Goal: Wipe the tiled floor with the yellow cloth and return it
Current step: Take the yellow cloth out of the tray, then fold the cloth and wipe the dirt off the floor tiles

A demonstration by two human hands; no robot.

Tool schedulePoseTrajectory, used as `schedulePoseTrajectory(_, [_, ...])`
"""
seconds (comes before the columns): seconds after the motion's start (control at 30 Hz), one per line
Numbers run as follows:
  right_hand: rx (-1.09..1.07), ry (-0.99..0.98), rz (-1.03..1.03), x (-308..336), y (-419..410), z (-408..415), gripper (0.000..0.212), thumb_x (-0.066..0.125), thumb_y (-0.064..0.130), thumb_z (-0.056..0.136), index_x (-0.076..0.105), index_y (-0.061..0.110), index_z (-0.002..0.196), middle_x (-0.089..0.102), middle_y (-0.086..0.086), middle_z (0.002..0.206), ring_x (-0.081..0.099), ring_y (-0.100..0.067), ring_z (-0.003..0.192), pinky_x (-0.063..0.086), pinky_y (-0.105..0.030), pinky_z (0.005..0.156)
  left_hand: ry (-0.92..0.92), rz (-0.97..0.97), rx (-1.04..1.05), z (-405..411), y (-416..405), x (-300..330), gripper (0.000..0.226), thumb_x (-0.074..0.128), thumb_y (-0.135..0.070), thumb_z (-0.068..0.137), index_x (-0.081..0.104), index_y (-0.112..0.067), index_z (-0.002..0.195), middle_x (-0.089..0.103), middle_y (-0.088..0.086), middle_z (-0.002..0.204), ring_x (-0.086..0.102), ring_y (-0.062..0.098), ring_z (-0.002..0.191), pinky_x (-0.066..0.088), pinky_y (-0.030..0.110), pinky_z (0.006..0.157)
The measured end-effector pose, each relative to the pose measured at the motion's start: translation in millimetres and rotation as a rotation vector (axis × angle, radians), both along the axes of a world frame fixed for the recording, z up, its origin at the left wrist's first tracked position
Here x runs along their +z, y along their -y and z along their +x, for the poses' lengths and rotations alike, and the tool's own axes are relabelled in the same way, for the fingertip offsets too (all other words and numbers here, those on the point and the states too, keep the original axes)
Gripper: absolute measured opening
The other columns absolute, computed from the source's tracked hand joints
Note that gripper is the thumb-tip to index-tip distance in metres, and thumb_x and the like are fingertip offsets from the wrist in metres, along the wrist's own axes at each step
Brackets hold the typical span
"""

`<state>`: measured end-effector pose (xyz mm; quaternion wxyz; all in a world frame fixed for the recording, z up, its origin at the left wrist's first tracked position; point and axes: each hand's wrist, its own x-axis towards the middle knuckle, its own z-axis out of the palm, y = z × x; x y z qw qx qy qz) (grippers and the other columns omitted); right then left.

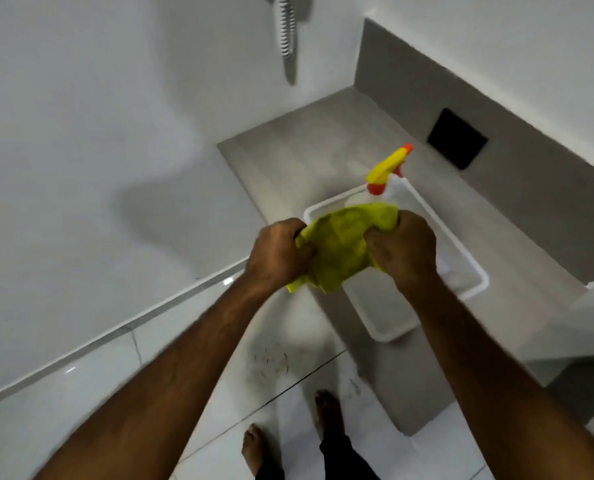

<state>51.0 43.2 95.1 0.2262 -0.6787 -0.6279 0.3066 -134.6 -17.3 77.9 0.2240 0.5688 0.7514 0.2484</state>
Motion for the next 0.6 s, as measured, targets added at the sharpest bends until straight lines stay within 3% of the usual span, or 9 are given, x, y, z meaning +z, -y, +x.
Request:
schedulePoseTrajectory(0.1, [0.124,-0.033,0.024,13.9,28.6,-61.8,0.017,0.068,0.031,0.075,0.064,0.018,0.085,0.059,0.000,0.073,0.062,-0.026,0.076,0.044,-0.030,0.067,0.058,-0.043,0.095,-61.3,43.4,1.4,0.014,0.071,-0.030,0.079,0.068,-0.017,0.082,0.071,0.006,0.081,0.066,0.026,0.079,0.053,0.036,0.069])
schedulePoseTrajectory(0.2, [0.258,-0.006,0.036,1.7,57.7,-116.4,0.017,0.070,0.027,0.073,0.056,0.018,0.073,0.051,0.008,0.061,0.049,-0.017,0.060,0.039,-0.022,0.057,0.117,-0.168,0.154,-115.1,88.3,-18.9,0.014,0.070,-0.032,0.079,0.058,-0.027,0.075,0.060,-0.008,0.072,0.057,0.016,0.069,0.045,0.028,0.057])
schedulePoseTrajectory(0.3, [0.358,0.023,-0.022,-43.0,86.2,-157.5,0.017,0.070,0.023,0.074,0.063,0.014,0.086,0.058,0.003,0.073,0.054,-0.021,0.067,0.040,-0.025,0.063,0.171,-0.300,0.177,-155.8,131.0,-66.7,0.014,0.068,-0.032,0.079,0.055,-0.030,0.075,0.056,-0.011,0.072,0.055,0.012,0.069,0.040,0.025,0.053])
schedulePoseTrajectory(0.37, [0.406,0.057,-0.080,-89.9,101.6,-175.6,0.022,0.069,0.020,0.076,0.064,0.011,0.095,0.059,0.000,0.081,0.057,-0.023,0.075,0.042,-0.029,0.068,0.198,-0.387,0.191,-173.5,152.8,-109.9,0.013,0.069,-0.035,0.079,0.057,-0.029,0.081,0.057,-0.011,0.072,0.055,0.011,0.070,0.041,0.025,0.054])
schedulePoseTrajectory(0.47, [0.427,0.127,-0.163,-171.8,116.9,-185.0,0.018,0.066,0.018,0.077,0.062,0.011,0.093,0.067,-0.008,0.088,0.062,-0.031,0.083,0.050,-0.035,0.073,0.241,-0.485,0.223,-181.2,173.1,-183.9,0.018,0.069,-0.043,0.078,0.058,-0.029,0.082,0.056,-0.012,0.072,0.055,0.009,0.069,0.039,0.024,0.056])
schedulePoseTrajectory(0.6, [0.407,0.228,-0.234,-317.6,129.7,-178.9,0.013,0.065,0.015,0.076,0.060,0.008,0.086,0.069,-0.016,0.090,0.063,-0.039,0.085,0.041,-0.031,0.067,0.301,-0.572,0.264,-171.1,185.1,-328.5,0.024,0.064,-0.036,0.075,0.068,-0.016,0.086,0.061,-0.001,0.079,0.064,0.022,0.082,0.039,0.024,0.062])
